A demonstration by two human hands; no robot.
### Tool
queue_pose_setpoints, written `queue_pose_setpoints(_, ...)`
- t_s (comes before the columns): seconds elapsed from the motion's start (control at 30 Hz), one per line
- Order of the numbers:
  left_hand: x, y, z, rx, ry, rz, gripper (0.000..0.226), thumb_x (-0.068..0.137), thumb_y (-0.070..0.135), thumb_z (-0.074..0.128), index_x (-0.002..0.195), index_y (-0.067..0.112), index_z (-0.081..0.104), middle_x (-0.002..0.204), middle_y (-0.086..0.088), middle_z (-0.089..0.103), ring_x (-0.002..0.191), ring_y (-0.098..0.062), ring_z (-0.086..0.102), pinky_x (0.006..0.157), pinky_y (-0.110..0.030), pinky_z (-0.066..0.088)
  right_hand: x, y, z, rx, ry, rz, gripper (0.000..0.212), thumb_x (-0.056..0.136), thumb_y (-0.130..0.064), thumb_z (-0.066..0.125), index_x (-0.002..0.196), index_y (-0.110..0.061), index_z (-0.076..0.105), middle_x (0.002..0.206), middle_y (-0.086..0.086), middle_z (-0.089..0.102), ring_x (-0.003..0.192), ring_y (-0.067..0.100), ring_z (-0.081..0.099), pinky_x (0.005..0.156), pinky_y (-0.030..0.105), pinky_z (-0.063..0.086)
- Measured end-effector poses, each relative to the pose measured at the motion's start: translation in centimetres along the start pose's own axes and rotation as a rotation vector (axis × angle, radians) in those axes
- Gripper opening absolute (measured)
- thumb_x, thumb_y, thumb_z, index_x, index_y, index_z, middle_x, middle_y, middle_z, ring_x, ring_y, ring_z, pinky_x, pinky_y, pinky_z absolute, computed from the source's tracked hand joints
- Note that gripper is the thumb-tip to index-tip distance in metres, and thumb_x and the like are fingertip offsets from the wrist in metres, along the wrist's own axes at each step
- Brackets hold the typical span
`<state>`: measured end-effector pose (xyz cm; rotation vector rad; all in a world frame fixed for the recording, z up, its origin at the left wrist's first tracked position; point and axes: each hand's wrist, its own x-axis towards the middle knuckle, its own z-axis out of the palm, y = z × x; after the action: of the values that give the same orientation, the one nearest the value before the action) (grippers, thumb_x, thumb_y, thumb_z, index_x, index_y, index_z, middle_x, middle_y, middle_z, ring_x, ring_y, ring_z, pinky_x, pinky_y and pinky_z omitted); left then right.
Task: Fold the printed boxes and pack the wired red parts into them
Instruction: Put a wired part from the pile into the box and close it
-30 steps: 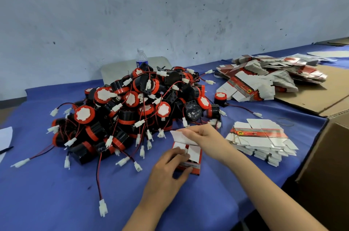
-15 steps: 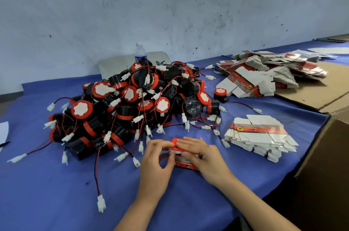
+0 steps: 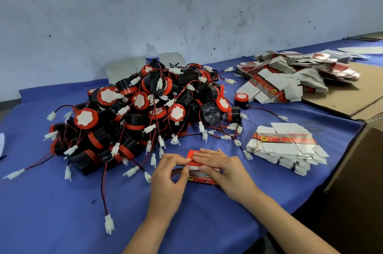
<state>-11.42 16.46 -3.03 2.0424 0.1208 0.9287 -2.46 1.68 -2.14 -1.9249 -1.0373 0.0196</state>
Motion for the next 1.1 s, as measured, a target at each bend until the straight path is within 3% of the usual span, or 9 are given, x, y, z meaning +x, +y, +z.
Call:
queue_pose_setpoints(0.27,0.0,-0.4,-0.1,0.034,-0.052,0.013,0.025,0.083,-0.007,0.066,0.084,0.018,0.069,0.101,0.01,0.062,0.097,0.002,0.061,0.075,-0.009,0.047,-0.3,-0.2,-0.5,-0.206,-0.091,-0.082,0.036,0.1,-0.028,0.046,0.135,-0.026,0.053,0.142,-0.021,0.043,0.14,-0.006,0.023,0.12,0.034,0.013)
queue_pose_setpoints(0.37,-0.1,-0.6,-0.2,0.073,-0.073,0.007,0.024,0.083,0.0,0.061,0.083,0.022,0.069,0.107,0.014,0.062,0.103,-0.001,0.06,0.082,-0.018,0.049,-0.9,0.2,-0.6,-0.376,-0.155,-0.152,0.041,0.103,-0.031,0.037,0.144,-0.032,0.039,0.151,-0.025,0.022,0.145,-0.001,0.0,0.121,0.033,0.003)
queue_pose_setpoints(0.5,0.0,-0.7,0.1,0.135,-0.063,0.007,0.029,0.08,-0.009,0.061,0.078,0.019,0.068,0.109,0.015,0.062,0.096,0.0,0.06,0.078,-0.018,0.049,-1.5,0.8,-0.6,-0.451,-0.198,-0.131,0.048,0.103,-0.028,0.037,0.145,-0.044,0.019,0.153,-0.032,-0.002,0.144,0.006,-0.022,0.12,0.035,-0.005)
queue_pose_setpoints(0.57,0.0,-0.6,0.1,0.168,-0.065,0.028,0.028,0.08,-0.01,0.062,0.08,0.017,0.067,0.111,0.015,0.06,0.095,0.001,0.059,0.077,-0.012,0.046,-1.6,0.7,-0.6,-0.38,-0.189,-0.116,0.051,0.103,-0.022,0.041,0.142,-0.047,0.021,0.156,-0.026,-0.001,0.147,0.016,-0.014,0.12,0.033,0.002)
queue_pose_setpoints(0.63,-0.1,-0.5,0.0,0.172,-0.136,0.057,0.028,0.081,-0.006,0.063,0.091,0.021,0.063,0.118,0.019,0.055,0.104,0.003,0.055,0.083,-0.013,0.045,-1.8,0.5,-0.6,-0.306,-0.132,-0.134,0.049,0.1,-0.017,0.048,0.14,-0.041,0.032,0.156,-0.015,0.017,0.143,0.024,0.02,0.117,0.027,0.018)
queue_pose_setpoints(0.77,-0.5,-0.4,0.3,0.128,-0.361,0.109,0.058,0.082,0.019,0.074,0.125,0.041,0.042,0.138,0.025,0.04,0.127,0.0,0.042,0.1,-0.019,0.039,-2.5,-0.7,-1.3,0.181,0.179,0.033,0.029,0.094,-0.028,0.057,0.122,-0.033,0.06,0.122,-0.013,0.062,0.113,0.007,0.058,0.092,0.026,0.046)
queue_pose_setpoints(0.83,-0.4,-0.1,0.3,0.12,-0.354,0.078,0.058,0.081,0.026,0.077,0.121,0.047,0.04,0.13,0.023,0.046,0.119,-0.002,0.047,0.095,-0.019,0.042,-3.1,-1.2,-1.8,0.252,0.171,0.066,0.033,0.088,-0.04,0.065,0.12,-0.035,0.058,0.114,-0.018,0.062,0.106,0.008,0.06,0.085,0.024,0.049)
queue_pose_setpoints(0.93,-0.5,0.1,0.2,0.08,-0.341,0.087,0.052,0.076,0.035,0.079,0.113,0.05,0.046,0.115,0.024,0.055,0.105,0.005,0.053,0.083,-0.009,0.042,-4.2,-1.5,-2.3,0.077,0.073,-0.009,0.057,0.071,-0.042,0.079,0.12,-0.041,0.049,0.114,-0.023,0.055,0.107,0.005,0.055,0.088,0.016,0.045)
queue_pose_setpoints(1.1,-0.6,0.7,0.5,-0.003,-0.36,0.108,0.06,0.078,0.047,0.073,0.125,0.059,0.039,0.123,0.031,0.05,0.104,0.007,0.054,0.082,-0.005,0.041,-4.9,-2.3,-3.5,-0.056,0.196,-0.042,0.052,0.066,-0.04,0.084,0.108,-0.042,0.053,0.102,-0.019,0.059,0.097,0.003,0.054,0.082,0.016,0.044)
